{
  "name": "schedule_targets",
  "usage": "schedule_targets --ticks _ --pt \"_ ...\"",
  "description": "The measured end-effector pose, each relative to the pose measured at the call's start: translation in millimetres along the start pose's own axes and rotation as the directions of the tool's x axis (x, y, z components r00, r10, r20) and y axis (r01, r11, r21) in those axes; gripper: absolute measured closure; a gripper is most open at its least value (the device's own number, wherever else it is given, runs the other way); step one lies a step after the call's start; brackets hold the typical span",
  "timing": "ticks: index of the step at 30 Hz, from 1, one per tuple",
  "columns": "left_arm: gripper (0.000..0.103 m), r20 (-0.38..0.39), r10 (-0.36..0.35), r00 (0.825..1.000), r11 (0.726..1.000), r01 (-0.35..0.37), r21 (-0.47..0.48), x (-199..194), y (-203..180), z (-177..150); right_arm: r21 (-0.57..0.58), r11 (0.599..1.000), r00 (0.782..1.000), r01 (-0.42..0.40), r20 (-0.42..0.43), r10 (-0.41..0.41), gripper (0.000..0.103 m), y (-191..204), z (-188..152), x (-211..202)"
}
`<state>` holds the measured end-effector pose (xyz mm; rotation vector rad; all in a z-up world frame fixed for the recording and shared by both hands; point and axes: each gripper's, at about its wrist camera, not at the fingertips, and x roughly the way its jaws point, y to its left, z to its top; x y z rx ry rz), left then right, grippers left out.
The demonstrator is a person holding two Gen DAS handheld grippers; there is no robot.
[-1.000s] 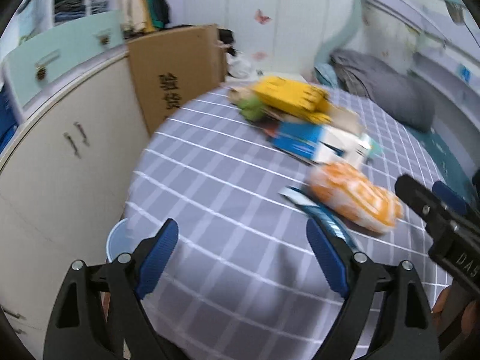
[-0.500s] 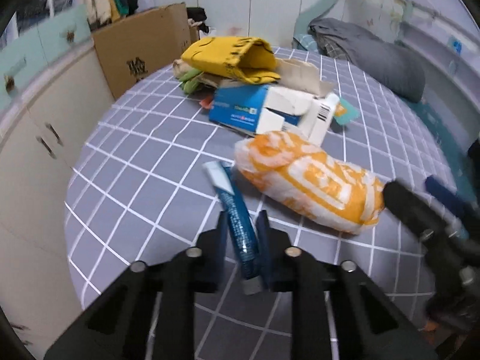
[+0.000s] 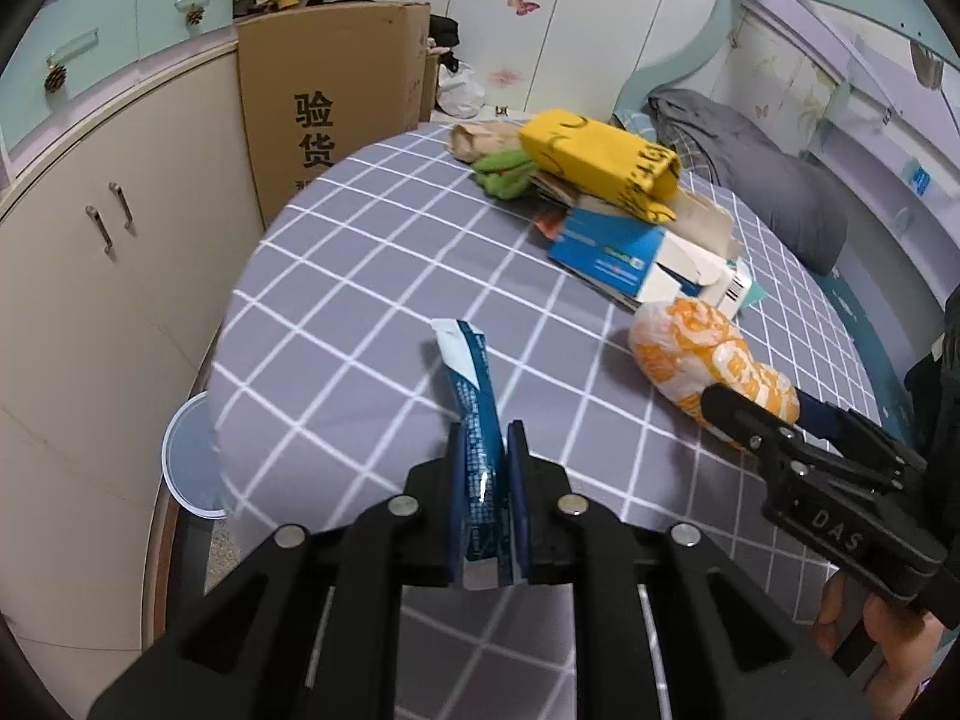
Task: Collect trash
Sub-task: 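Grasp the orange-white plastic bag with the right tool while the left grasps a blue strip, then carry both items to the wastebasket and lower them into it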
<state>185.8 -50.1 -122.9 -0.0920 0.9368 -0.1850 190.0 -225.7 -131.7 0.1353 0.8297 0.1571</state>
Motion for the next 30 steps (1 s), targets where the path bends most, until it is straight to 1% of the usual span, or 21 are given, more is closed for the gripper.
schedule_targets --ticks 3,7,9,12,14,16,18,20,22,27,30 --pt "0.090 0.012 -0.007 1.000 1.000 0.007 -0.004 -4 12 0 -0.007 1.000 1.000 0.012 0.014 -0.012 0.047 9 -4 -5" --pt "0.090 0.029 -0.016 0.999 1.000 0.017 -0.014 -10 31 -1 -0.025 1.000 0.998 -0.003 0.060 0.004 0.050 35 -5 -21" --pt "0.090 0.039 -0.020 0.999 1.000 0.021 -0.024 -13 39 -2 -0.037 0.999 0.997 -0.028 0.072 0.030 0.050 47 -2 -24" --pt "0.090 0.053 -0.008 0.999 0.999 0.011 -0.054 -18 63 -3 -0.081 0.993 0.993 -0.081 0.085 0.088 0.050 85 6 -23" --pt "0.090 0.063 0.010 0.998 0.996 -0.005 -0.089 -22 87 -4 -0.107 0.986 0.988 -0.125 0.081 0.134 0.050 107 9 -18" --pt "0.090 0.068 0.027 0.997 0.993 -0.018 -0.118 -25 108 -5 -0.128 0.975 0.980 -0.181 0.060 0.190 0.050 140 11 -5" --pt "0.090 0.074 0.071 0.995 0.987 -0.059 -0.148 -27 135 -8 -0.152 0.967 0.976 -0.206 0.044 0.215 0.050 166 12 7" --pt "0.090 0.073 0.142 0.987 0.975 -0.127 -0.182 -27 167 -12 -0.187 0.954 0.970 -0.237 0.017 0.244 0.050 202 13 24" --pt "0.090 0.056 0.188 0.981 0.961 -0.172 -0.214 -25 196 -17 -0.218 0.939 0.963 -0.265 -0.010 0.270 0.050 236 13 41" --pt "0.090 -0.014 0.246 0.969 0.919 -0.238 -0.314 -11 267 -32 -0.288 0.904 0.948 -0.316 -0.072 0.309 0.050 306 6 82" --pt "0.090 -0.060 0.262 0.963 0.900 -0.266 -0.345 4 297 -37 -0.320 0.884 0.941 -0.339 -0.116 0.319 0.050 339 0 113"
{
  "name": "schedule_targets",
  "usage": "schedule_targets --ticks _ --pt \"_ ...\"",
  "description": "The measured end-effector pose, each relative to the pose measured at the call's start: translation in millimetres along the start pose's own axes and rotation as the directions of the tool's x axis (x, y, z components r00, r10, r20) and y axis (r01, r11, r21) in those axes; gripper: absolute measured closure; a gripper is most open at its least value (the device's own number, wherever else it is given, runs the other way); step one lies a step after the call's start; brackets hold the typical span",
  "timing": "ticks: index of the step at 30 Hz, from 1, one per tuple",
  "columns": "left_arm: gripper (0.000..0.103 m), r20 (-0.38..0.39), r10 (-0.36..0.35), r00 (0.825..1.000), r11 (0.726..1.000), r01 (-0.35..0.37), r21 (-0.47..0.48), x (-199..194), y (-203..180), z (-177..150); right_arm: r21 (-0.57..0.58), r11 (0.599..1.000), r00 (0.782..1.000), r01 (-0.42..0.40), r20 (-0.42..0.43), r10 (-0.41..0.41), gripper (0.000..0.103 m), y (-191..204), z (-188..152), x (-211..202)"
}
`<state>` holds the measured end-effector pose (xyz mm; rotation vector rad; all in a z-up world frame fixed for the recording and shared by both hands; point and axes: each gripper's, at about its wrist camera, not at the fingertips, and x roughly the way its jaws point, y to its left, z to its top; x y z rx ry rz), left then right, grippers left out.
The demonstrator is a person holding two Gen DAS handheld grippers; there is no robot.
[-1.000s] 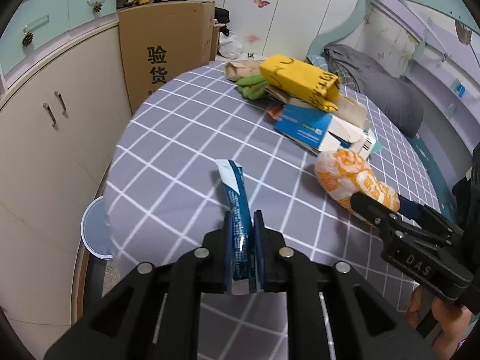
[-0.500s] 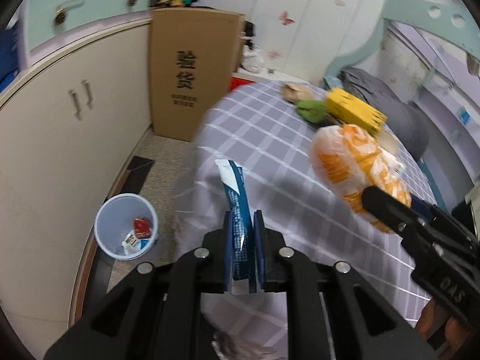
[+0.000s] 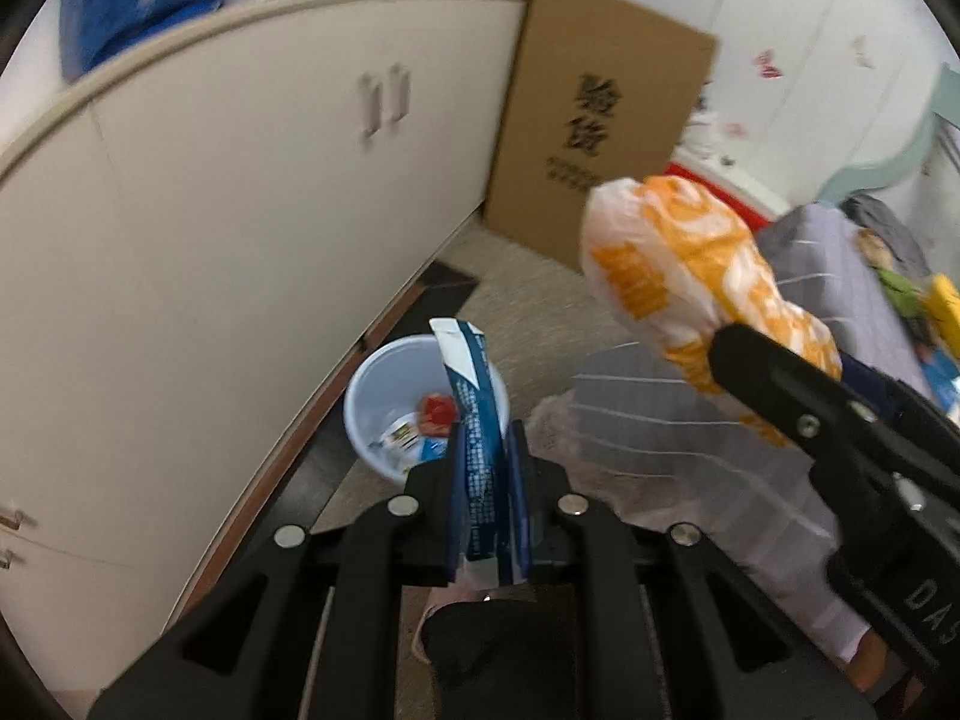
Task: Collect trash
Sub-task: 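Carry both items to the wastebasket and lower them into it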
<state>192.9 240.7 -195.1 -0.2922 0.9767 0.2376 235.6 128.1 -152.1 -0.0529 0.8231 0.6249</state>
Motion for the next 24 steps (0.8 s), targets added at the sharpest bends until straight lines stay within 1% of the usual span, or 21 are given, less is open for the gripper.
schedule_targets --ticks 3,4,6,9,12,13,14,15,16,17,19,24 --pt "0.090 -0.046 0.026 0.999 1.000 -0.027 -0.014 31 17 8 -0.014 1.000 0.999 -0.002 -0.041 0.001 0.050 9 0 35" --pt "0.090 -0.057 0.030 0.998 0.999 -0.031 -0.015 40 21 11 -0.009 1.000 0.998 0.002 -0.057 -0.002 0.050 9 1 51" --pt "0.090 -0.071 0.036 0.997 0.999 -0.037 -0.012 55 24 17 0.001 1.000 0.997 0.015 -0.070 -0.015 0.050 6 3 69" --pt "0.090 -0.091 0.048 0.995 0.999 -0.049 -0.009 80 33 30 0.026 0.998 0.997 0.051 -0.067 -0.049 0.050 -4 9 90" --pt "0.088 -0.081 0.037 0.996 0.999 -0.038 -0.016 100 33 52 0.060 0.994 0.995 0.086 -0.057 -0.082 0.050 -20 15 105" --pt "0.085 -0.074 0.032 0.997 0.999 -0.034 -0.022 104 34 55 0.068 0.993 0.994 0.093 -0.057 -0.089 0.050 -23 15 108" --pt "0.076 -0.058 0.015 0.998 0.999 -0.017 -0.039 111 36 64 0.081 0.992 0.994 0.098 -0.062 -0.093 0.049 -28 16 114" --pt "0.049 -0.065 0.022 0.998 0.998 -0.026 -0.058 117 38 69 0.092 0.991 0.993 0.102 -0.073 -0.095 0.049 -32 17 120" --pt "0.035 -0.070 0.052 0.996 0.995 -0.057 -0.077 121 41 72 0.100 0.989 0.992 0.106 -0.082 -0.098 0.049 -36 17 124" --pt "0.032 -0.064 0.059 0.996 0.994 -0.064 -0.088 125 44 75 0.113 0.988 0.992 0.105 -0.087 -0.096 0.049 -40 17 128" --pt "0.028 -0.060 0.049 0.997 0.993 -0.055 -0.106 127 48 74 0.120 0.987 0.991 0.102 -0.100 -0.090 0.049 -42 15 133" --pt "0.027 -0.084 0.068 0.994 0.992 -0.077 -0.103 135 57 64 0.131 0.988 0.989 0.084 -0.128 -0.067 0.048 -43 11 147"
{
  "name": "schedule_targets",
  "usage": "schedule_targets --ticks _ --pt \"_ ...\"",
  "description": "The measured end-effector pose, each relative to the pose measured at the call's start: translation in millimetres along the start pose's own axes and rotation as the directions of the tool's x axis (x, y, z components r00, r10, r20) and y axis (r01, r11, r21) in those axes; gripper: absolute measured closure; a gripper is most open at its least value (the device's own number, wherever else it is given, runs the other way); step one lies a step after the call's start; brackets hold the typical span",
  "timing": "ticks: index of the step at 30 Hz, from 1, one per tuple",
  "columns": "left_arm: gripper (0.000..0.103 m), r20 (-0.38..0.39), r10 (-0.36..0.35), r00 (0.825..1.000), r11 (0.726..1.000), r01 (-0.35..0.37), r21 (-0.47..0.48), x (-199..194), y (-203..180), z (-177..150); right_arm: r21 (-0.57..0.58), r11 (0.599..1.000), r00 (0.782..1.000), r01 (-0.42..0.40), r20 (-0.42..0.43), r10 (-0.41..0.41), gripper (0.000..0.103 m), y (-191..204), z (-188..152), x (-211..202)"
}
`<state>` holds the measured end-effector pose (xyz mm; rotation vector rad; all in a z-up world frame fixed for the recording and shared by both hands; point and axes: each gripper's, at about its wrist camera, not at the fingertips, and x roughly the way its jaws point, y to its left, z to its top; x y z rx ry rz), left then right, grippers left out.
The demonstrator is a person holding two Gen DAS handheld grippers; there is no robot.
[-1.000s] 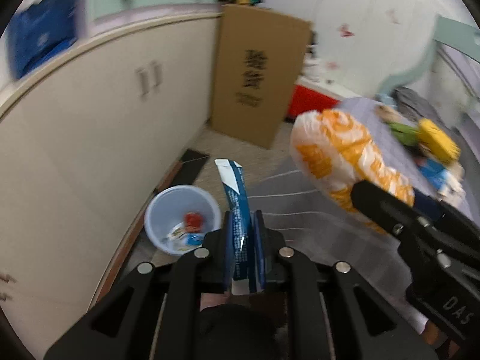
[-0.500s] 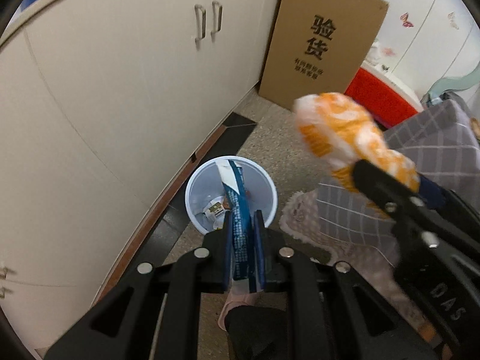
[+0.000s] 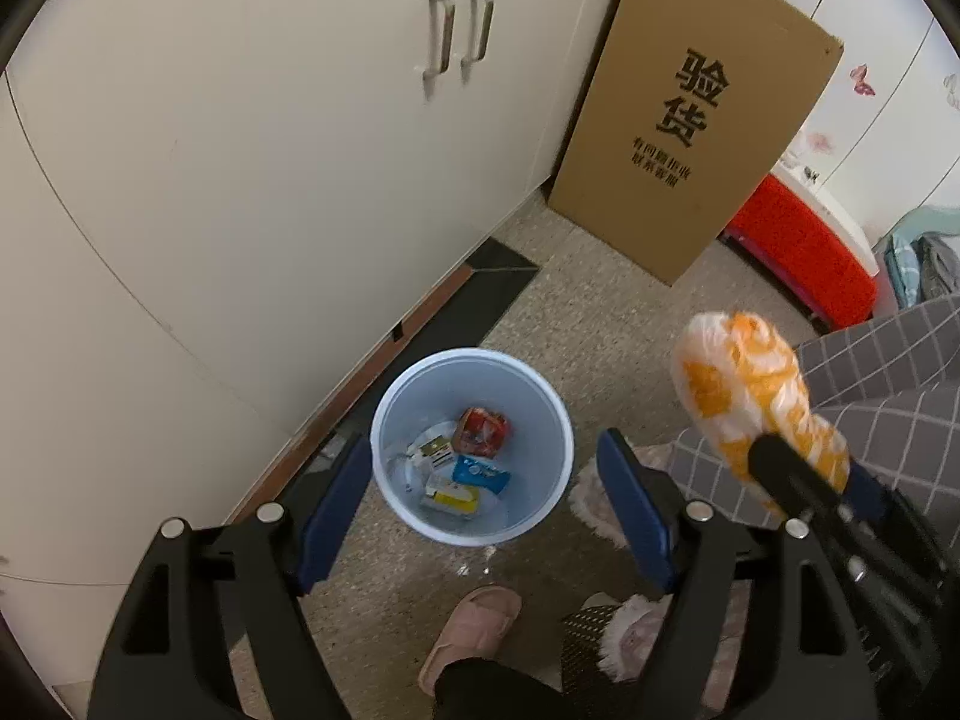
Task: Collect trash
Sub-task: 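Carry both items to the wastebasket and lower them into it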
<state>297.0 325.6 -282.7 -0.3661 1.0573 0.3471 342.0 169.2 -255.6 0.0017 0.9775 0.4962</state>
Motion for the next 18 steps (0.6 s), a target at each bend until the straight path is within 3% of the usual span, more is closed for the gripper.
schedule_targets --ticks 12,18 --pt "0.027 0.002 0.044 0.999 0.998 -0.044 -0.034 -6 29 -4 -0.023 0.999 0.999 -0.041 -0.024 0.041 0.048 26 0 12" --pt "0.027 0.024 0.070 0.997 0.993 -0.068 -0.099 -19 56 -2 -0.018 0.997 0.998 -0.069 -0.005 0.069 0.043 40 11 18"
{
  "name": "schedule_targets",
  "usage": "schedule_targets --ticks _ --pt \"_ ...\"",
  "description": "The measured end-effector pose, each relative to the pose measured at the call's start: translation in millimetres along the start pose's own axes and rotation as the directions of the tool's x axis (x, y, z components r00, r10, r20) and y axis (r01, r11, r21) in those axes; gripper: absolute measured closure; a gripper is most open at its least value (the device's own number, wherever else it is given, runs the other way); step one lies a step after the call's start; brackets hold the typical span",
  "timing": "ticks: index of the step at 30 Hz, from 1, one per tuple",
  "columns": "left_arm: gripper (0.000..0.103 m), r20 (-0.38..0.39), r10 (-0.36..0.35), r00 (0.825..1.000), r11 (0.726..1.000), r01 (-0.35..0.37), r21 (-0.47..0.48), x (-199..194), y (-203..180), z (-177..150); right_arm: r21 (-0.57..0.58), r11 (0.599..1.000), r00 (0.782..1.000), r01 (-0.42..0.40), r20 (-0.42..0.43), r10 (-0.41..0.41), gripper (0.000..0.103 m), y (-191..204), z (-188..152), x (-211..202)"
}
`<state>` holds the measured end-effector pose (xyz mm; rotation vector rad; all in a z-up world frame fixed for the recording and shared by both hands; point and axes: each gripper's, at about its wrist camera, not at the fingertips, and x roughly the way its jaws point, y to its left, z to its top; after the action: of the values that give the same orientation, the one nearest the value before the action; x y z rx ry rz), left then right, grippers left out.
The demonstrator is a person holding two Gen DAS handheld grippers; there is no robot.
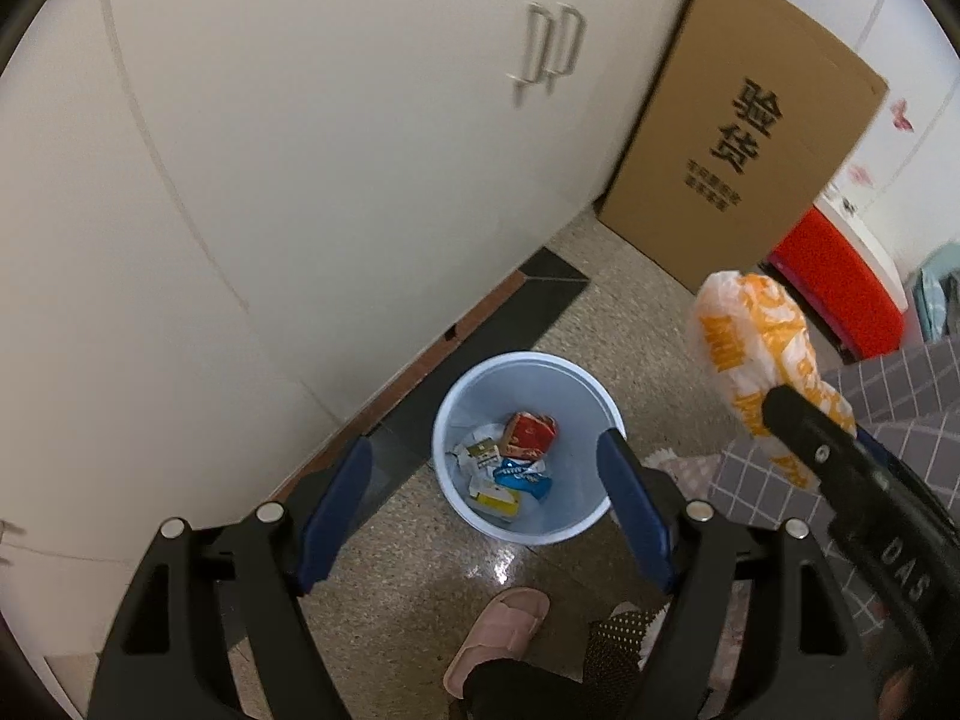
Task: Collect trash
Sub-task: 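Carry both items to the wastebasket and lower them into it, then move both open tools back over the table toward the trash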
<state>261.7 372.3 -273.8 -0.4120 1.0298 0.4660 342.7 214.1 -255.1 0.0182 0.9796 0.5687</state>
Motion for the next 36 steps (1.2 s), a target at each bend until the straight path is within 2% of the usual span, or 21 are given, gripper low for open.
schedule_targets --ticks 3,6,13,22,27,31,36 --pt "0.027 -0.008 0.029 1.000 0.999 -0.029 -0.021 -1 10 2 0.022 1.000 1.000 0.003 0.029 -0.003 0.012 2 6 7" --pt "0.027 -0.013 0.042 0.999 0.999 -0.042 -0.028 -3 15 3 -0.005 1.000 1.000 0.000 0.021 0.000 0.012 8 7 10" --pt "0.027 0.020 0.032 0.999 0.999 -0.031 -0.011 -27 5 2 -0.006 1.000 0.998 0.025 0.059 -0.024 0.012 8 7 -20" --pt "0.027 0.114 -0.009 0.993 0.998 0.002 0.057 -93 -25 -3 0.044 0.999 0.991 0.015 0.135 -0.021 0.012 -1 10 -92" --pt "0.025 0.203 -0.045 0.978 0.996 0.029 0.079 -147 -45 -12 0.046 0.999 0.977 -0.020 0.214 0.009 0.012 -5 10 -148" --pt "0.024 0.261 -0.086 0.962 0.992 0.057 0.117 -187 -69 -23 0.052 0.998 0.956 -0.038 0.292 0.021 0.010 -17 6 -202" --pt "0.021 0.312 -0.149 0.938 0.976 0.088 0.201 -230 -116 -47 0.081 0.997 0.931 -0.013 0.364 -0.017 0.009 -47 -8 -262"
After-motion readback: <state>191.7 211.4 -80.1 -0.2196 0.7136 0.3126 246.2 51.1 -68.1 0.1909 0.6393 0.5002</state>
